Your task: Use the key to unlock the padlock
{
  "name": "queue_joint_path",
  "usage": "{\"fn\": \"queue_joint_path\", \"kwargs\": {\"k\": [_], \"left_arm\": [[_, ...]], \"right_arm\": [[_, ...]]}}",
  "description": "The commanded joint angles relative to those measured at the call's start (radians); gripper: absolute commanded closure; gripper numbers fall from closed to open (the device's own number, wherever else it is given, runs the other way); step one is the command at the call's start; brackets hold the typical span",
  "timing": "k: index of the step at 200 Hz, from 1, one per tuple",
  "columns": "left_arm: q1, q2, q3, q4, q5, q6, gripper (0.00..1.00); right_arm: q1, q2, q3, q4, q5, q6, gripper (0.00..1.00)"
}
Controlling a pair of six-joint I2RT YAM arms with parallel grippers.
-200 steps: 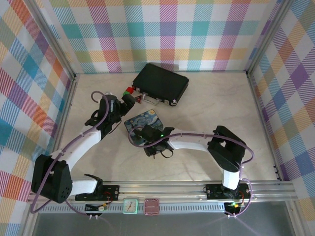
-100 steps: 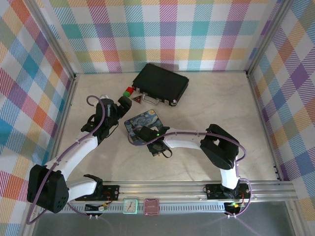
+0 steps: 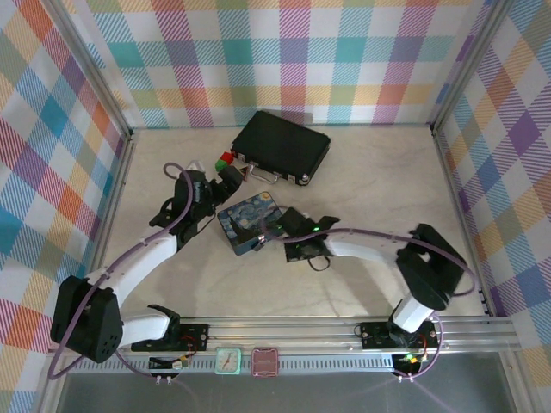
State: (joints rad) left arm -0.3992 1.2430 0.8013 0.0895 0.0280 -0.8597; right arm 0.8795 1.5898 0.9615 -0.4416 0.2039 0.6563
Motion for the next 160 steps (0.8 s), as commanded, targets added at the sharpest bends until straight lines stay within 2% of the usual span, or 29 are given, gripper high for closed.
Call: {"fn": "queue_joint_path", "kwargs": {"k": [1, 23, 43, 56, 81, 144, 160], "left_arm": [[-0.064, 0.034, 0.047, 0.093, 0.045, 0.012, 0.02], [-0.134, 0.104, 0.066, 0.157, 0.062, -0.061, 0.03], [-0.190, 0.187, 0.077, 0.253, 0.078, -0.154, 0.04], [-0.219, 0.245, 0.095, 0.310, 0.092, -0.183, 0.05], [-0.245, 0.325, 0.157, 0.318, 0.122, -0.196, 0.06], [-0.248, 0.354, 0.190, 0.295, 0.138, -0.171, 0.06], [-0.248, 0.353, 0.191, 0.290, 0.139, -0.168, 0.06]], "right_arm": [[-0.101, -0.103, -0.075, 0.135, -0.141, 0.073, 1.00], [-0.211, -0.177, -0.113, 0.174, -0.222, 0.069, 1.00], [-0.276, -0.232, -0.123, 0.185, -0.235, 0.048, 1.00], [-0.311, -0.259, -0.120, 0.180, -0.240, 0.025, 1.00], [-0.393, -0.277, -0.140, 0.153, -0.280, 0.023, 1.00], [-0.402, -0.202, -0.225, 0.097, -0.296, -0.029, 1.00], [-0.401, -0.170, -0.222, 0.071, -0.259, -0.047, 0.98]]}}
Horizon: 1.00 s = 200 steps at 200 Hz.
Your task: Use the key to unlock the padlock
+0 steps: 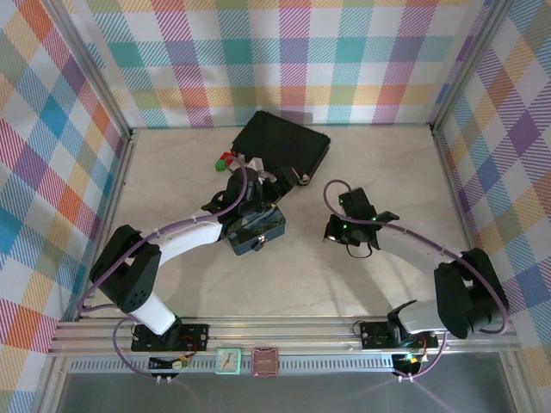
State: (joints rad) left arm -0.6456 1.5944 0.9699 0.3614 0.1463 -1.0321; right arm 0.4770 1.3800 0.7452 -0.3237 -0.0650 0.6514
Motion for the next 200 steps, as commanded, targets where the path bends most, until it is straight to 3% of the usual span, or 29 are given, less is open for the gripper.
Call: {"fn": "queue_joint_path", "kwargs": {"k": [1, 26, 46, 83, 129, 170, 200], "left_arm": [[-0.002, 0.002, 0.022, 0.018, 0.021, 0.004, 0.06], [0.000, -0.002, 0.020, 0.014, 0.019, 0.009, 0.05], [0.000, -0.015, 0.022, 0.000, 0.012, 0.019, 0.05], [0.012, -0.036, 0.020, -0.027, -0.006, 0.036, 0.04], [0.030, -0.064, 0.009, -0.057, -0.017, 0.052, 0.04], [0.036, -0.089, -0.011, -0.066, -0.037, 0.059, 0.04], [0.040, -0.097, -0.023, -0.060, -0.039, 0.054, 0.04]], "right_arm": [[0.002, 0.042, -0.005, -0.052, 0.015, -0.043, 0.97], [0.003, 0.055, 0.034, -0.155, 0.189, -0.078, 0.62], [0.006, 0.034, 0.057, -0.194, 0.244, -0.122, 0.53], [0.062, 0.042, 0.094, -0.201, 0.214, -0.153, 0.52], [0.116, 0.173, 0.139, -0.175, 0.220, -0.136, 0.52], [0.130, 0.235, 0.180, -0.180, 0.286, -0.134, 0.52], [0.130, 0.273, 0.191, -0.204, 0.308, -0.136, 0.59]]}}
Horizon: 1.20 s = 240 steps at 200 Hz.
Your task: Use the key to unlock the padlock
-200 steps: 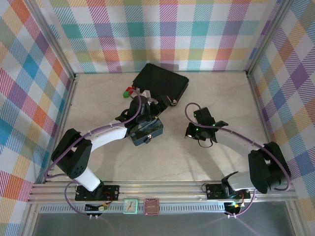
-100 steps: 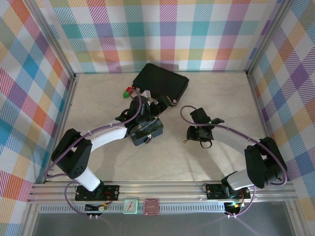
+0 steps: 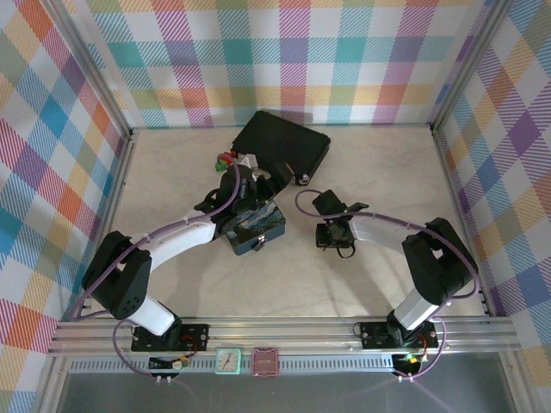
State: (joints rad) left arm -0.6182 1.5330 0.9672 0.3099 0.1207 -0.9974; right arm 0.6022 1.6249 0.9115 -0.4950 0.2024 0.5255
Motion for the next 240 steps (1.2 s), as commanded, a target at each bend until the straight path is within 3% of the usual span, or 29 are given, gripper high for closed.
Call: {"fn": "queue_joint_path", "kwargs": {"k": [1, 72, 98, 120, 151, 202, 240], "left_arm": [[0.012, -0.035, -0.021, -0.008, -0.013, 0.019, 0.04], [0.015, -0.035, -0.022, -0.003, -0.017, 0.018, 0.04], [0.015, -0.034, -0.022, -0.003, -0.017, 0.014, 0.04], [0.017, -0.036, -0.022, -0.007, -0.016, 0.016, 0.03], [0.017, -0.031, -0.019, -0.006, -0.011, 0.015, 0.04], [0.004, 0.000, -0.027, 0.049, 0.014, -0.040, 0.05], [-0.037, 0.052, -0.019, 0.098, 0.034, -0.077, 0.05]], "right_arm": [[0.005, 0.029, 0.024, -0.033, 0.041, -0.010, 0.60], [0.010, 0.030, -0.051, -0.006, -0.013, 0.049, 0.64], [0.010, 0.046, -0.074, 0.013, -0.013, 0.074, 0.87], [0.008, 0.029, -0.089, 0.034, -0.021, 0.091, 1.00], [-0.020, -0.071, -0.117, 0.077, -0.054, 0.112, 1.00], [-0.143, -0.322, -0.214, 0.204, -0.235, 0.208, 1.00], [-0.193, -0.410, -0.246, 0.250, -0.301, 0.237, 1.00]]}}
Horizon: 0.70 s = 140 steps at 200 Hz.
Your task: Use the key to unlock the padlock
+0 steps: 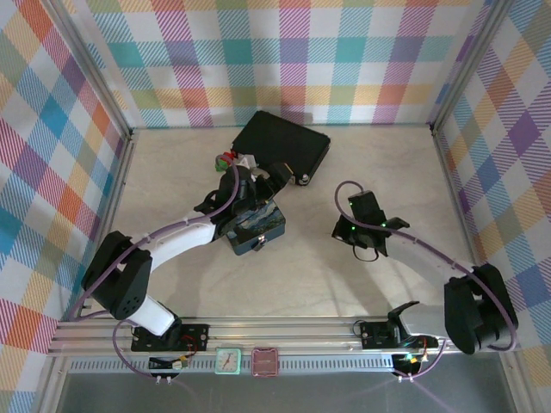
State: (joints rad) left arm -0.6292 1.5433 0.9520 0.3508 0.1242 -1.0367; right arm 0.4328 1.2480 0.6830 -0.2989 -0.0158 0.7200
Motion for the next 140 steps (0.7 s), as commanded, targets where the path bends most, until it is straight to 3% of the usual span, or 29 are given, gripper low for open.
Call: {"fn": "queue_joint_path", "kwargs": {"k": [1, 24, 66, 140], "left_arm": [[-0.027, 0.043, -0.004, 0.060, 0.031, -0.039, 0.06], [-0.053, 0.086, -0.001, 0.120, 0.053, -0.085, 0.10], [-0.119, 0.146, 0.013, 0.187, 0.058, -0.108, 0.33], [-0.186, 0.263, 0.111, 0.172, 0.104, -0.117, 0.47]], "right_arm": [[-0.023, -0.035, -0.016, 0.056, -0.085, 0.042, 1.00], [-0.044, -0.052, -0.009, 0.083, -0.120, 0.061, 1.00], [-0.050, -0.082, 0.011, 0.128, -0.069, 0.124, 1.00], [-0.051, -0.094, 0.016, 0.222, -0.048, 0.177, 1.00]]}}
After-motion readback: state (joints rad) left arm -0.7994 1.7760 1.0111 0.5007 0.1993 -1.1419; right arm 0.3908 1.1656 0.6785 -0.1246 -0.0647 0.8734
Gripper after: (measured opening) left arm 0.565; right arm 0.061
